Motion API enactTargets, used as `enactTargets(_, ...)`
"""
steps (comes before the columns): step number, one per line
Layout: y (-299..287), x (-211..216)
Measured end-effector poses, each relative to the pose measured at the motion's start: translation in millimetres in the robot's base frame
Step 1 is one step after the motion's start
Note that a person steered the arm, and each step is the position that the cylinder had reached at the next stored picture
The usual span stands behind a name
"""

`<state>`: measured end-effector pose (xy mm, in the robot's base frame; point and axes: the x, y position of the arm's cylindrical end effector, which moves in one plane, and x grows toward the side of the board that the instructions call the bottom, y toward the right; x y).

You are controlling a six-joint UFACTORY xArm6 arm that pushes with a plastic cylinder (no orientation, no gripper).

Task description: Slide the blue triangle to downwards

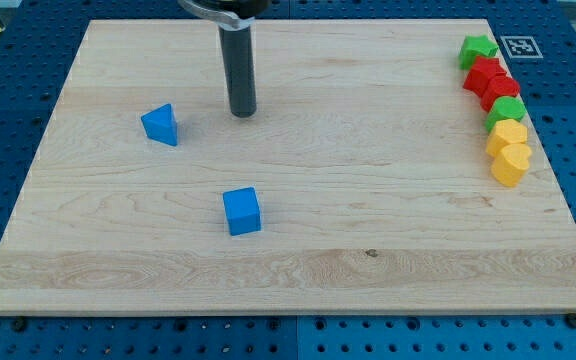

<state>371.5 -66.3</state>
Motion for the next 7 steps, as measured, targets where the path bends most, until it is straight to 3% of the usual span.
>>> enactTargets(4,-15.7,-11.8)
enactTargets(5,-37.0,-36.8)
enactTargets(7,-89.7,-31.8)
